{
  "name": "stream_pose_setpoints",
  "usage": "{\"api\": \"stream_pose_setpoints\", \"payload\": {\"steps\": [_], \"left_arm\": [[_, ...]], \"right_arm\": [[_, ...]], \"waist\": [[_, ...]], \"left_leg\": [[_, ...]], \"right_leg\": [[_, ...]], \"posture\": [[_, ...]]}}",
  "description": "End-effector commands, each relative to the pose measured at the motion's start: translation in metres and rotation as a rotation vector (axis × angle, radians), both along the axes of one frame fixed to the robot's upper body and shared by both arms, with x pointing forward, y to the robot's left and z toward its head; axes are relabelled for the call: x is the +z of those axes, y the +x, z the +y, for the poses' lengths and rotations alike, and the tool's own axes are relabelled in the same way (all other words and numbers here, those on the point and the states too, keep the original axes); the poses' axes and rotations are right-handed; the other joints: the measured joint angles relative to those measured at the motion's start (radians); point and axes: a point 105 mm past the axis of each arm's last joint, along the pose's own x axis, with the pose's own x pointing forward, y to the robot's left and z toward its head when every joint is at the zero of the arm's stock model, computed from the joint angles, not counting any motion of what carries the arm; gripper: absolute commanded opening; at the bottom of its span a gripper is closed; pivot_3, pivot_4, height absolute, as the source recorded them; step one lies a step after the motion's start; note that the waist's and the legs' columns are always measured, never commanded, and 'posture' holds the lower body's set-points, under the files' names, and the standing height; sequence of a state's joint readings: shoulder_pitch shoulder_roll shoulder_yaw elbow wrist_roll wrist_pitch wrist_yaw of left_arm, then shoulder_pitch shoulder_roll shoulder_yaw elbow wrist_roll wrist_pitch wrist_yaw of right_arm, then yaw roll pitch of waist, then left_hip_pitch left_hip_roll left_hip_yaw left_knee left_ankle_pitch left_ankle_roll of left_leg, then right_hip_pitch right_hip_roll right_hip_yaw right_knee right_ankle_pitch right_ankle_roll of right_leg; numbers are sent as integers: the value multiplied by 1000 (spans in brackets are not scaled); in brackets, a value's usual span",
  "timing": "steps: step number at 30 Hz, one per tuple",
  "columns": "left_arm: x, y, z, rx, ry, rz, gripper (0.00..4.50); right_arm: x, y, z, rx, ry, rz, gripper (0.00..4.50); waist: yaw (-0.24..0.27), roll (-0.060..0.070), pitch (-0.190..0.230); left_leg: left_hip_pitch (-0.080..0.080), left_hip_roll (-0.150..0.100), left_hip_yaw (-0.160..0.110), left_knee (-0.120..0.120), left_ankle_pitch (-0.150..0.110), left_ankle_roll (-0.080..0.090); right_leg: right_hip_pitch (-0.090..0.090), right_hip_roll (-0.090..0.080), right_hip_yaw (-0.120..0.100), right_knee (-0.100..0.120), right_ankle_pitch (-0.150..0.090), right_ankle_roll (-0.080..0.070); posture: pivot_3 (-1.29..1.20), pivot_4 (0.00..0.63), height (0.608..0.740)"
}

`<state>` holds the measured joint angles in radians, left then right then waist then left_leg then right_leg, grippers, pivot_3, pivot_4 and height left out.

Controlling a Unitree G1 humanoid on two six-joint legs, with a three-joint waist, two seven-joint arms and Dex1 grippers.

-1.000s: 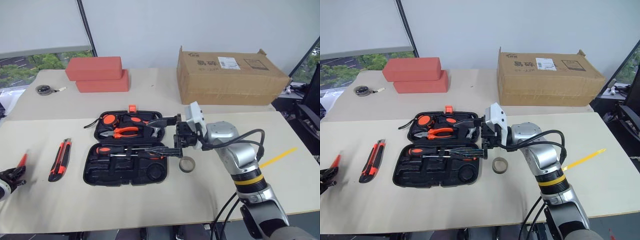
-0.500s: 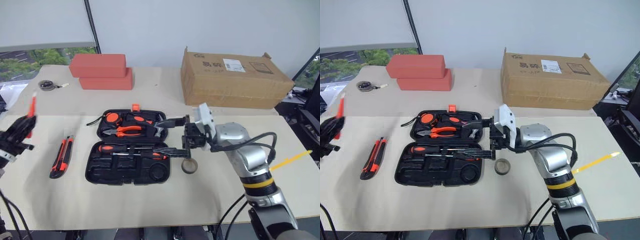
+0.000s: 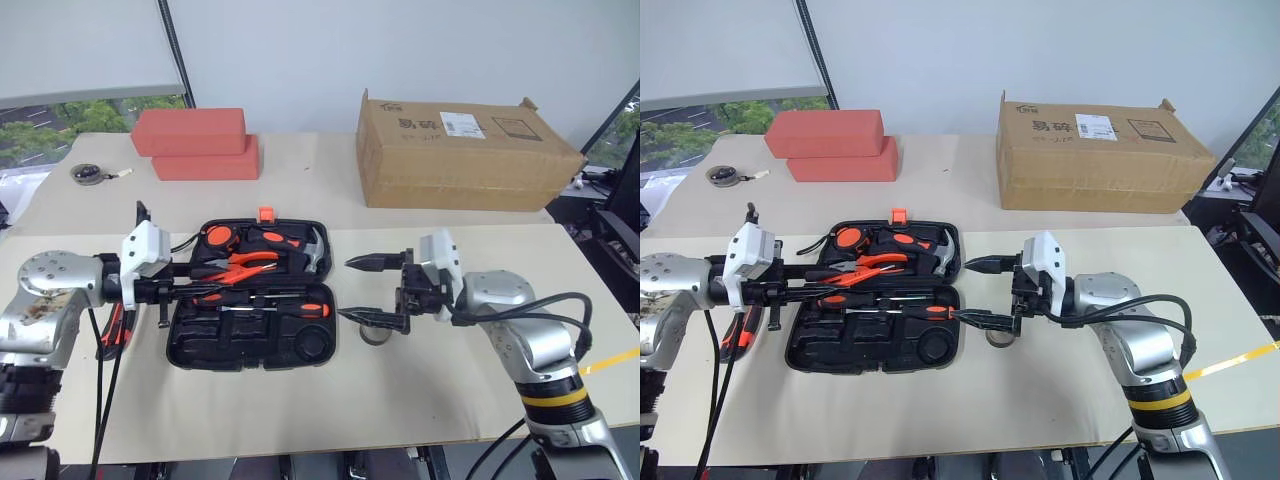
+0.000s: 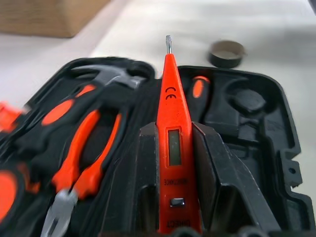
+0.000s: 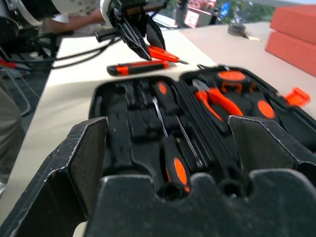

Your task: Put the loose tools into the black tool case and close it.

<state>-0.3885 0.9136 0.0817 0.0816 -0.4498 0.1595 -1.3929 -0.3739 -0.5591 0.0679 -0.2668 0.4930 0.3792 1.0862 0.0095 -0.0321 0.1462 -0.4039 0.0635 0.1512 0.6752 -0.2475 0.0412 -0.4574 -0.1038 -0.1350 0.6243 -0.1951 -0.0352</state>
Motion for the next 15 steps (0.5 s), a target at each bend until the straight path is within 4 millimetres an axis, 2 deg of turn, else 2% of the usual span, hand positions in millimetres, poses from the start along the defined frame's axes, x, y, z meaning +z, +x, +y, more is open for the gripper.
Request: {"api": "stream_pose_setpoints", "payload": {"steps": [1, 8, 15], "left_arm": [[-1, 3, -3, -49, 37, -21, 491], [-7, 4, -6, -88, 60, -10, 491], [-12, 9, -7, -74, 89, 8, 491]], "right_arm": [[11, -6, -10, -33, 11, -40, 4500], [7, -11, -18, -69, -5, -23, 4500], [6, -13, -16, -78, -6, -19, 4500]], "waist": [[1, 0, 0], [1, 0, 0], [3, 0, 0]], "left_leg": [[0, 0, 0, 0, 0, 1], [-1, 0, 0, 2, -1, 5], [-1, 0, 0, 3, -1, 5]], "right_leg": [[0, 0, 0, 0, 0, 0], [0, 0, 1, 0, 0, 0], [1, 0, 1, 0, 0, 0]], "posture": [[0, 150, 712], [0, 150, 712], [0, 150, 712]]}}
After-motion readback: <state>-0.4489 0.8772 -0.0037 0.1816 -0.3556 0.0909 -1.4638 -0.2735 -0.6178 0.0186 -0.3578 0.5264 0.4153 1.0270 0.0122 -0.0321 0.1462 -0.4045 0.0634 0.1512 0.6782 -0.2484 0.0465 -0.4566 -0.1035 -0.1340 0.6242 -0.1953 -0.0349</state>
